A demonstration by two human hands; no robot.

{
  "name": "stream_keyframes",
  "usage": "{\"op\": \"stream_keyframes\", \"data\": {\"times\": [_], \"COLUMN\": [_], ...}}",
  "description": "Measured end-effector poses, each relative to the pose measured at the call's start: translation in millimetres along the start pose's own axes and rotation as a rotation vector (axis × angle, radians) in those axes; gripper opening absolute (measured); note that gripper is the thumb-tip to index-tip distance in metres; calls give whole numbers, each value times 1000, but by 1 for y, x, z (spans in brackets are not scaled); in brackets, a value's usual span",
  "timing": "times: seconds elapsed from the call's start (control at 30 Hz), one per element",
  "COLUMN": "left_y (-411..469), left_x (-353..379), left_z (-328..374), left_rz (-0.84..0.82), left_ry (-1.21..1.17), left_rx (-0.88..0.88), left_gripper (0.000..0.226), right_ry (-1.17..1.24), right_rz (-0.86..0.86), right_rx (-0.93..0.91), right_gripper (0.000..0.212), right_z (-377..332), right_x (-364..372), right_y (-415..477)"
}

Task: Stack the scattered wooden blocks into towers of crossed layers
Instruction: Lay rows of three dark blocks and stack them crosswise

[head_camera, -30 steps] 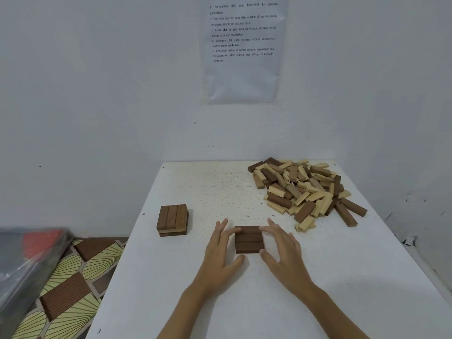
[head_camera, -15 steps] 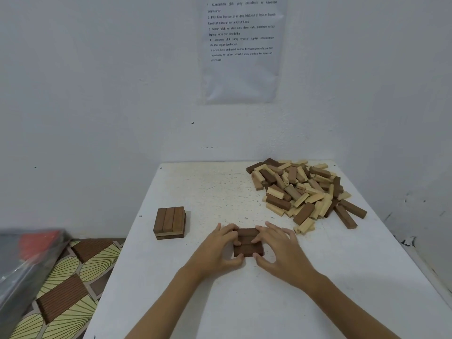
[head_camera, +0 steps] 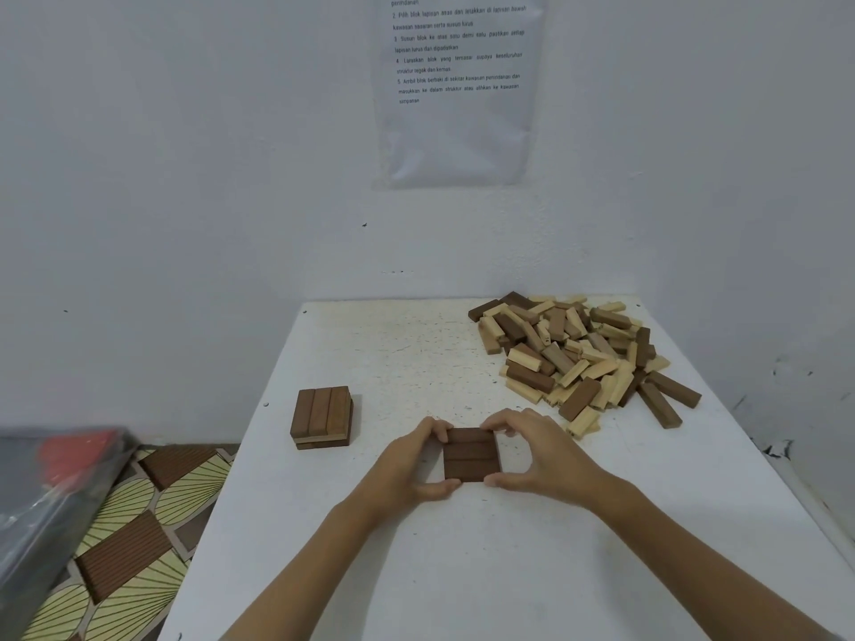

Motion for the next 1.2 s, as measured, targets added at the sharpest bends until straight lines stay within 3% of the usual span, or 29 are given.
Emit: {"op": "stream_keyframes", "data": {"times": [0.3, 0.67, 0.93, 1.2], "left_y": [2, 2, 3, 3], "left_x": [1, 4, 5, 6], "left_z": [-8, -8, -16, -19], "left_rz": [76, 81, 124, 128], "left_ry": [-97, -122, -18, -50], "left_rx": [-49, -44, -77, -104], "left_gripper": [54, 61, 64, 67], "right_ry": [23, 133, 194, 242], "right_rz": [-27, 61, -44, 6], "right_rx": [-7, 49, 77, 94], "right_gripper": [82, 69, 72, 69], "right_z": [10, 15, 18, 17], "right_x": [5, 21, 12, 15], "right_y": [6, -4, -2, -2]}}
Point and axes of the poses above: each hand's wrist, its own y-axis towards the middle knuckle, its own x-axis out of the palm, z = x × y, the point moved 3 cm from there along y, towards the middle knuckle, and after that the axes turned 1 degree about -x, right-handed, at the moved point
